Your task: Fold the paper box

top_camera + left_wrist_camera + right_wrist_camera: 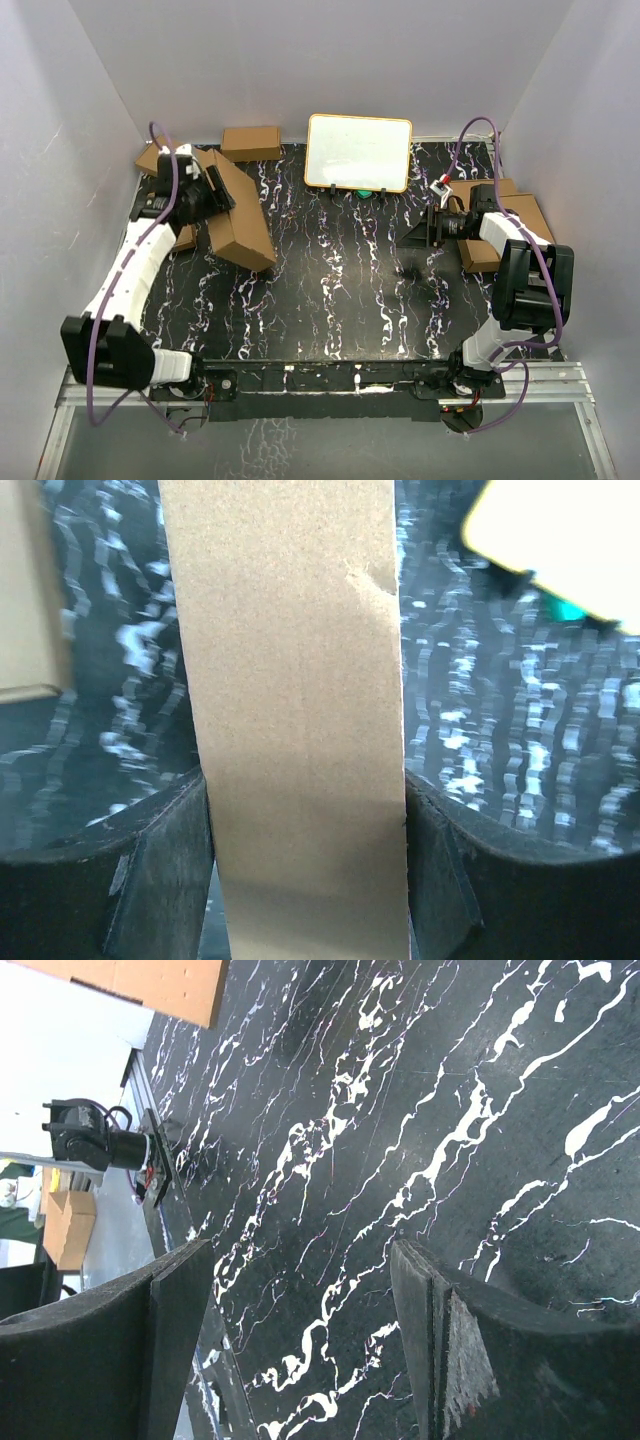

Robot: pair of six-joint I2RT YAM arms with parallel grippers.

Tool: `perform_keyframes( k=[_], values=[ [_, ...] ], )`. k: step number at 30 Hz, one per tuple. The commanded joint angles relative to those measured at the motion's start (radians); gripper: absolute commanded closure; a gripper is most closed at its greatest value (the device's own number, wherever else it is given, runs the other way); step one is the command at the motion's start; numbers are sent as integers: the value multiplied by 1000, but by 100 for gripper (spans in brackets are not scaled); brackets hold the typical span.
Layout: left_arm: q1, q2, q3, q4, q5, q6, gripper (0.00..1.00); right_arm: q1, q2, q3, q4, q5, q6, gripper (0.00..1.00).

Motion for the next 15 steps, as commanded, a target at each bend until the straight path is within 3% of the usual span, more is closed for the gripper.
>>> perform_keyframes(
  k=[1, 10, 15],
  values=[
    [3, 133, 208, -245, -232, 289, 84, -10, -31, -2, 37, -38, -37, 23],
    [-73, 489, 583, -357, -480, 487, 85, -14, -16, -5, 39, -37, -38, 23],
    [-207, 669, 681, -376, -732, 609, 75, -16, -9, -5, 35, -37, -43, 23]
  ],
)
